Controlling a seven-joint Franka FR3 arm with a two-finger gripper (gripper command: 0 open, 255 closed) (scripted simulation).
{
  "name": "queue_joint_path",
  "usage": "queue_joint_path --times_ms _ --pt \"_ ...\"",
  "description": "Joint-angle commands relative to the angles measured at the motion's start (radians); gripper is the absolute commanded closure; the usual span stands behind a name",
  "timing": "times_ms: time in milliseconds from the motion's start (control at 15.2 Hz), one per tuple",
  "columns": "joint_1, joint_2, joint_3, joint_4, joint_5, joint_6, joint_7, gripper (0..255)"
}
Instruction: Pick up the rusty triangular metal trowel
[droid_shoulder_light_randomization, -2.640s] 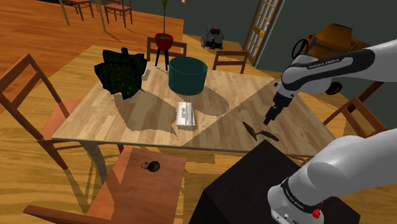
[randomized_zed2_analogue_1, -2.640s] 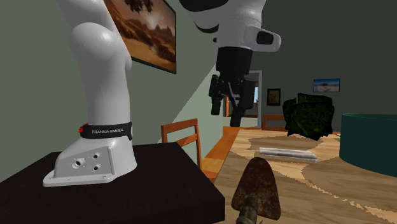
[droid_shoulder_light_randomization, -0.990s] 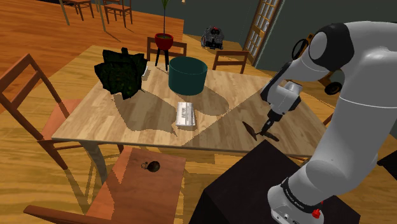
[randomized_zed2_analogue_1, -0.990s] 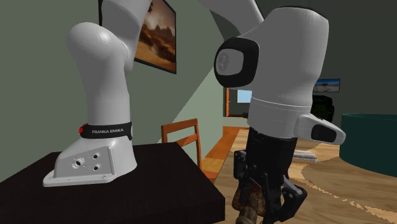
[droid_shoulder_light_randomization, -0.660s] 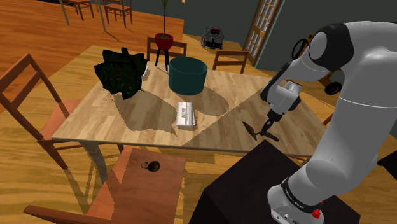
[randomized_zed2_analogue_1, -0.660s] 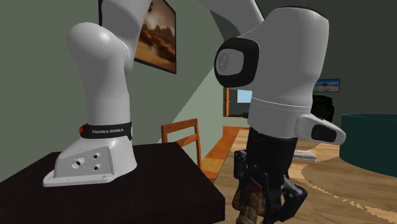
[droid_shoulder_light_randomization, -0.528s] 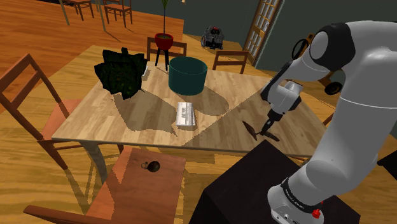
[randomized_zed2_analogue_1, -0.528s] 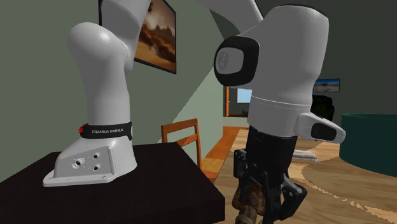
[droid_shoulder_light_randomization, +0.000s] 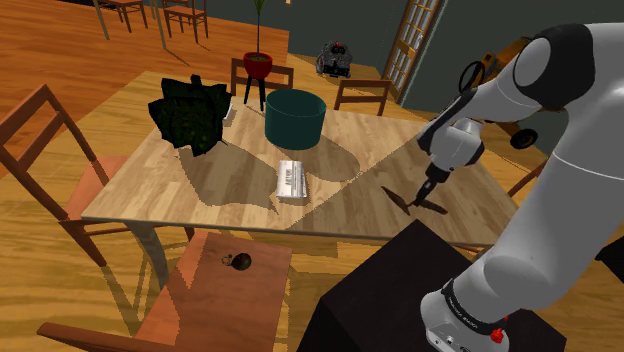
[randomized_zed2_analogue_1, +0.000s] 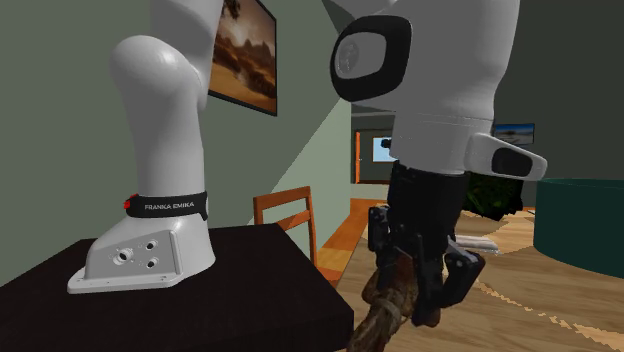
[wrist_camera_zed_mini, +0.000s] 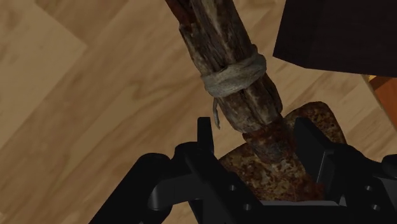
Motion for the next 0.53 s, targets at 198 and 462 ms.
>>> queue_joint_path --times_ms 198,462 --pt "0.037 -0.092 -0.056 -0.012 -0.116 -0.045 0.087 255" --pt "0.047 -0.132 -0.073 -0.013 -0.166 -0.067 0.125 255"
